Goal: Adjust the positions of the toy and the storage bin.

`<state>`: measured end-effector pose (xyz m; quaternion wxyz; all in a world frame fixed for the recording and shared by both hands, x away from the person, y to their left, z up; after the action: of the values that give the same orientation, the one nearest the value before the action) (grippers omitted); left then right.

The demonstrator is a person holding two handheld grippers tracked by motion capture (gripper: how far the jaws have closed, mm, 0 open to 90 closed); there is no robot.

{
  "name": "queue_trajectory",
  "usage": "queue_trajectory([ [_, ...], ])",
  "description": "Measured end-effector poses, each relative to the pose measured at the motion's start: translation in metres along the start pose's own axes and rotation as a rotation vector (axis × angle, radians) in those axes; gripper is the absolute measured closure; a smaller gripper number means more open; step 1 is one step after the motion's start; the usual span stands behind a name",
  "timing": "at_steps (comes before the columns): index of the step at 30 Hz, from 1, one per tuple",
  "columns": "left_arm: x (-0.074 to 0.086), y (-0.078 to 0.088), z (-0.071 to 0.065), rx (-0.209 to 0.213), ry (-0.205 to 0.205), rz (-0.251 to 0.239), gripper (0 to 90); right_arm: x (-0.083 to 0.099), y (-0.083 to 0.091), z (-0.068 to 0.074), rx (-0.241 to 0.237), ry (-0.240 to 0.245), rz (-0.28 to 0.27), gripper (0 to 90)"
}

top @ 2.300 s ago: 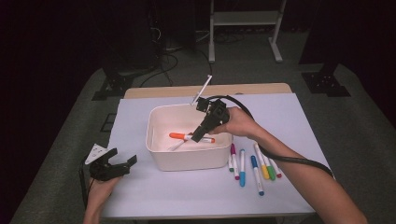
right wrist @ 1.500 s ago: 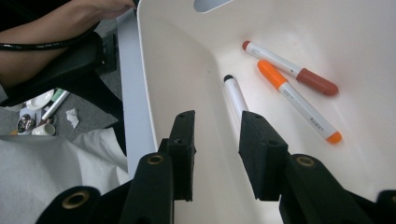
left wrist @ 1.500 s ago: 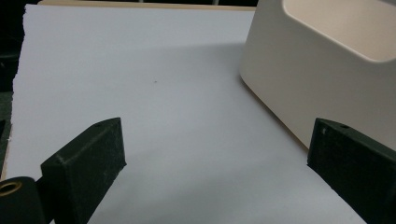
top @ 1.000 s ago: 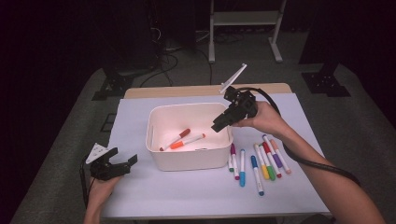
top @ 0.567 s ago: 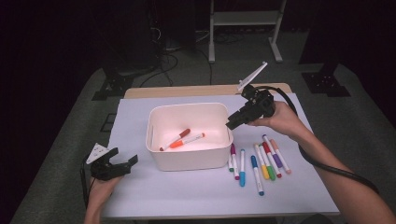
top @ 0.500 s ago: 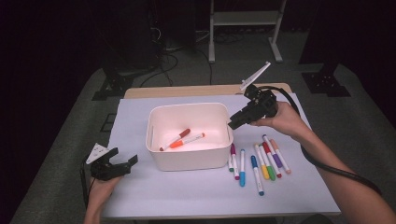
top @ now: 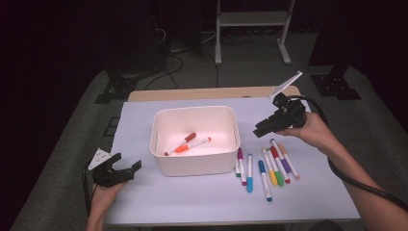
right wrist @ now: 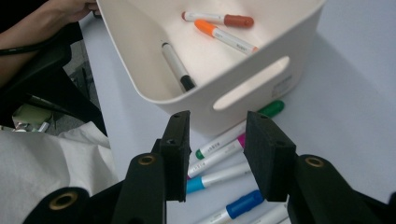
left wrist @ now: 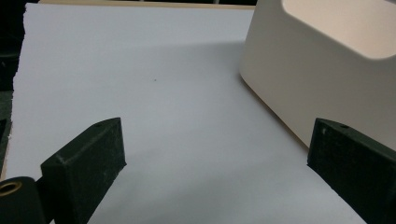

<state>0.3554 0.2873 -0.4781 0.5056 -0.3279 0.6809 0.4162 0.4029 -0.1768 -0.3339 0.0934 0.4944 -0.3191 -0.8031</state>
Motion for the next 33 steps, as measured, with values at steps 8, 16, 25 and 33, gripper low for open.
queue_trajectory([
  [8,0.001,0.000,-0.001,-0.003,0.004,0.000,2.8,0.031,0.004,-0.013,0.022,-0.046,-0.001,58.0],
  [16,0.001,0.000,-0.001,-0.003,0.005,0.002,2.8,0.060,0.006,-0.026,0.049,-0.087,-0.003,57.1],
  [25,0.002,0.000,-0.001,-0.003,0.004,0.007,2.8,0.099,0.008,-0.048,0.097,-0.163,0.012,56.9],
  [33,0.001,-0.001,-0.003,-0.001,-0.008,0.010,2.8,0.133,0.008,-0.064,0.131,-0.221,0.016,56.9],
])
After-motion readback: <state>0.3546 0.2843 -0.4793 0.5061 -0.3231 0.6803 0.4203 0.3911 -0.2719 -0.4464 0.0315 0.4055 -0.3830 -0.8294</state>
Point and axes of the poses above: each handheld gripper's, and its own axes: y roughly backward along the jaws, x roughly out of its underside, z roughly to its left, the point moved 7 cm from there along -y, roughly forward along the jaws, and after that the axes turned 12 degrees about -z, right-handed, at the moved point
